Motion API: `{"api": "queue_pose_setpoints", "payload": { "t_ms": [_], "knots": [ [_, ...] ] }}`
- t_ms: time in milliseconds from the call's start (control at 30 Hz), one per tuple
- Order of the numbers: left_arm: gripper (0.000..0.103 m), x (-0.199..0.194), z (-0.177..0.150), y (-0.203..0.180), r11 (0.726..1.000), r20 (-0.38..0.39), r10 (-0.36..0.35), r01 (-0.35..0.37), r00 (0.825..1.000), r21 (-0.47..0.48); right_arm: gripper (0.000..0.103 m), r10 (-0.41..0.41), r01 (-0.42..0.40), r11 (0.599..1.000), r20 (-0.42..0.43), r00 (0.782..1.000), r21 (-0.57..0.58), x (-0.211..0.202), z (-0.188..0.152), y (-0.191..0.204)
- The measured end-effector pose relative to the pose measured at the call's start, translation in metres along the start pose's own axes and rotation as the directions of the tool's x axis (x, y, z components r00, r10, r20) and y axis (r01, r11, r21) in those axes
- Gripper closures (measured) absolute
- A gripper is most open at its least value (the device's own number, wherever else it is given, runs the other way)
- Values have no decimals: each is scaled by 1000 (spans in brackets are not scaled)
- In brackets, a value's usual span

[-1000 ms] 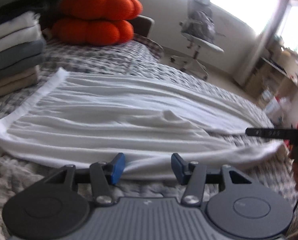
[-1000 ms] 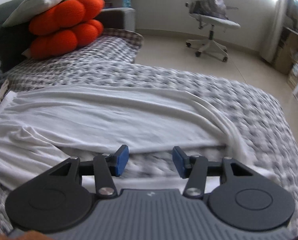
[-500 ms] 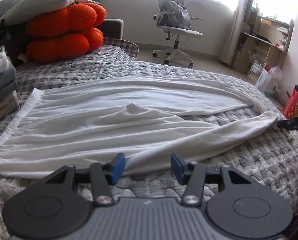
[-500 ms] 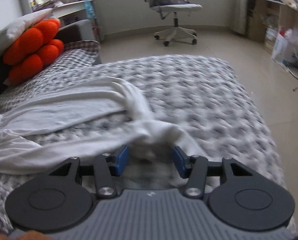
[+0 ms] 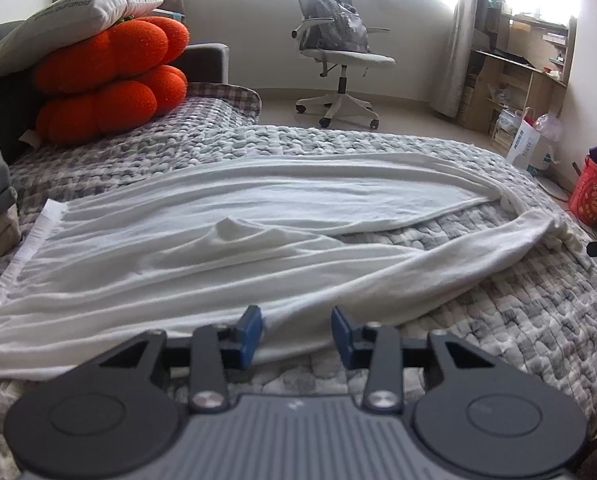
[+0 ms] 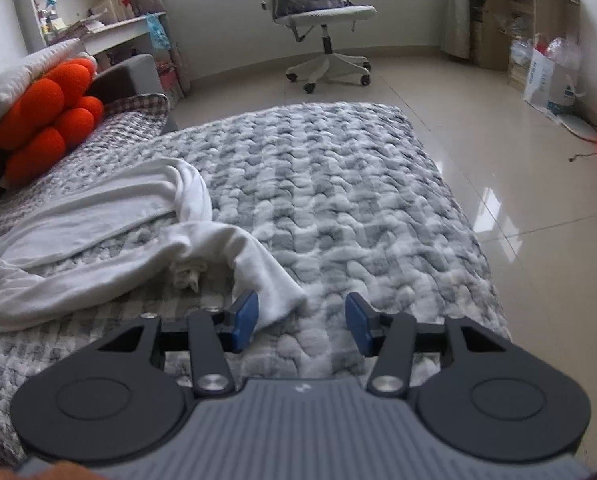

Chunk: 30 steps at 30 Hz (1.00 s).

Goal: Fold clothes

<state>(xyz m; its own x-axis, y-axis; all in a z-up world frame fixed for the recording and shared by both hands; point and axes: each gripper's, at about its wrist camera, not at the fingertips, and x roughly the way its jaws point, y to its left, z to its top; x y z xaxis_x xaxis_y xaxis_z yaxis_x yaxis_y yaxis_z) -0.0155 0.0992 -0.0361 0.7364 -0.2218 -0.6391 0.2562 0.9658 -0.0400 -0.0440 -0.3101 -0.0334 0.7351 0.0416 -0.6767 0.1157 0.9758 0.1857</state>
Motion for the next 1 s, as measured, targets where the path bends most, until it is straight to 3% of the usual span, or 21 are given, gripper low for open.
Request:
{"api": "queue_pose_setpoints", "payload": {
  "t_ms": [133,200,300,367,633,1000],
  "knots": [
    [72,-1,1,-2,1000,14,9,-9,1000,-2,89,15,-16,1000,-13,1000,-26,10,3,5],
    [79,-3,0,-3,1000,23,13,-13,1000,-1,95,12,-12,999,-6,1000,-52,12,4,8],
    [97,-5,0,-4,1000,36,19,-19,999,0,97,-22,26,996,37,999,-88,6,6,11],
    [100,-7,-1,-4,1000,44,23,-23,999,1,98,-48,56,994,79,996,-98,-2,9,9],
    [101,-21,-7,-4,1000,80,9,-9,997,3,98,-76,97,989,186,980,-109,-34,8,-8],
    [103,-47,-33,2,998,67,-59,56,996,40,98,-42,71,989,218,975,-126,-55,-33,-14]
  ]
}}
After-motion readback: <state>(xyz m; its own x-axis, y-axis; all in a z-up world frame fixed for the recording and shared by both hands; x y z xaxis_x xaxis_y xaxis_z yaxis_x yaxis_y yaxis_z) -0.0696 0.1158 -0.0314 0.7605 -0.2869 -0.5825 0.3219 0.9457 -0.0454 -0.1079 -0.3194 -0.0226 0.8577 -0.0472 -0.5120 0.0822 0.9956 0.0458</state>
